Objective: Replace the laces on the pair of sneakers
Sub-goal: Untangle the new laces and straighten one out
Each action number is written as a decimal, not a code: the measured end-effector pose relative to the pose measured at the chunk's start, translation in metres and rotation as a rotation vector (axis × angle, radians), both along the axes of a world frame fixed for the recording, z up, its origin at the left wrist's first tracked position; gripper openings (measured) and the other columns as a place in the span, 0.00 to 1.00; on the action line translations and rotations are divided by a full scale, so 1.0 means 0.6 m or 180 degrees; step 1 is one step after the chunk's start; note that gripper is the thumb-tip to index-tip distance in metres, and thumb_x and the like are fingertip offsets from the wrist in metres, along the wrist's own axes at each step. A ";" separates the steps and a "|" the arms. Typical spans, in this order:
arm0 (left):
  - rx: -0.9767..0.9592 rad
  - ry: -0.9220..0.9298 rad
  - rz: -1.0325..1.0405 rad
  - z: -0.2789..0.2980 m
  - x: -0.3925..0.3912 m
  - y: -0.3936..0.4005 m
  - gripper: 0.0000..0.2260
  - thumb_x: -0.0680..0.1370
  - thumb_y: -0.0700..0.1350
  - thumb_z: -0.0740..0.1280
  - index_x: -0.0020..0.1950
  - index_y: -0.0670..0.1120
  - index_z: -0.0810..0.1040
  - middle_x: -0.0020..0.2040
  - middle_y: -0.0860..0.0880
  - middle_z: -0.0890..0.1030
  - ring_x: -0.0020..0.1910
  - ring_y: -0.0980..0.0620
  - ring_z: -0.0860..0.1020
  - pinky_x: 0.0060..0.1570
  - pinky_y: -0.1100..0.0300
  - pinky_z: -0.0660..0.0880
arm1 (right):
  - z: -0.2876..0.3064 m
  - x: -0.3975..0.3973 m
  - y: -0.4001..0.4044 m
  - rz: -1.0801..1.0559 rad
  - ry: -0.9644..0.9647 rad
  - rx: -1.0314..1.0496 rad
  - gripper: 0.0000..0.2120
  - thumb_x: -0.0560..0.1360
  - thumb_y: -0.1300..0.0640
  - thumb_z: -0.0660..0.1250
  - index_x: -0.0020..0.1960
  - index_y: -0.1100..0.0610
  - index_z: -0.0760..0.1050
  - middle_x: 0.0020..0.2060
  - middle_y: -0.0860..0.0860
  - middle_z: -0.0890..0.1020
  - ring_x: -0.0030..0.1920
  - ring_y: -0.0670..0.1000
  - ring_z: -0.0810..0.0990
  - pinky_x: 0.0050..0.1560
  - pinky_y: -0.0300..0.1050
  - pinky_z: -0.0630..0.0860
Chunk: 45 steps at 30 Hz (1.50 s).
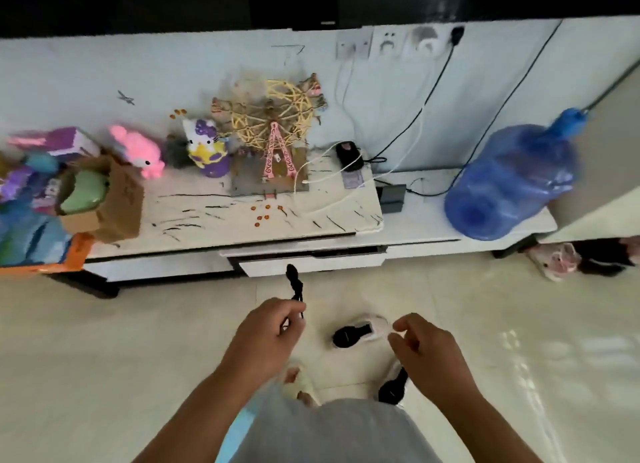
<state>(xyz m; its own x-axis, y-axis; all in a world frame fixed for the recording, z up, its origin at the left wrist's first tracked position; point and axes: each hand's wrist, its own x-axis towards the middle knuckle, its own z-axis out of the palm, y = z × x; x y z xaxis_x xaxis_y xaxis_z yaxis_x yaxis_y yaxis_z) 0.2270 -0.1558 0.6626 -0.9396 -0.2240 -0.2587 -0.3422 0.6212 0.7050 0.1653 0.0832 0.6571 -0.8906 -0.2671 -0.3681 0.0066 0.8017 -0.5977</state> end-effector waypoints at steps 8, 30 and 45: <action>-0.0018 -0.0146 -0.1106 0.000 -0.025 0.037 0.06 0.78 0.47 0.64 0.51 0.52 0.80 0.47 0.58 0.79 0.45 0.61 0.77 0.45 0.69 0.71 | -0.010 0.134 0.064 -0.1178 0.0155 -0.0040 0.03 0.74 0.54 0.66 0.48 0.52 0.76 0.20 0.44 0.69 0.24 0.42 0.68 0.29 0.34 0.65; 0.0241 -0.0651 -0.2783 -0.240 -0.135 0.240 0.09 0.78 0.39 0.62 0.52 0.51 0.77 0.43 0.55 0.80 0.42 0.61 0.79 0.44 0.62 0.77 | -0.287 0.160 0.108 -0.2748 0.0053 -0.0398 0.04 0.74 0.56 0.66 0.48 0.53 0.76 0.26 0.44 0.72 0.27 0.41 0.69 0.28 0.32 0.64; 0.0962 -0.0471 -0.3068 -0.740 -0.294 0.358 0.14 0.77 0.36 0.63 0.50 0.57 0.77 0.40 0.56 0.83 0.39 0.59 0.81 0.45 0.70 0.74 | -0.770 -0.015 0.196 -0.3712 -0.0084 -0.1885 0.12 0.73 0.51 0.68 0.56 0.47 0.76 0.48 0.43 0.79 0.47 0.41 0.78 0.44 0.35 0.72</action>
<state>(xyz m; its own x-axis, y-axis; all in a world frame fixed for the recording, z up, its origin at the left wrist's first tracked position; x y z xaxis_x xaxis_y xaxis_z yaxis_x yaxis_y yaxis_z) 0.0505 0.0592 0.2189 -0.6396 0.7047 -0.3072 0.1129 0.4814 0.8692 0.1560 0.2008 0.1951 -0.7009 0.5255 -0.4823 0.5312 -0.0666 -0.8446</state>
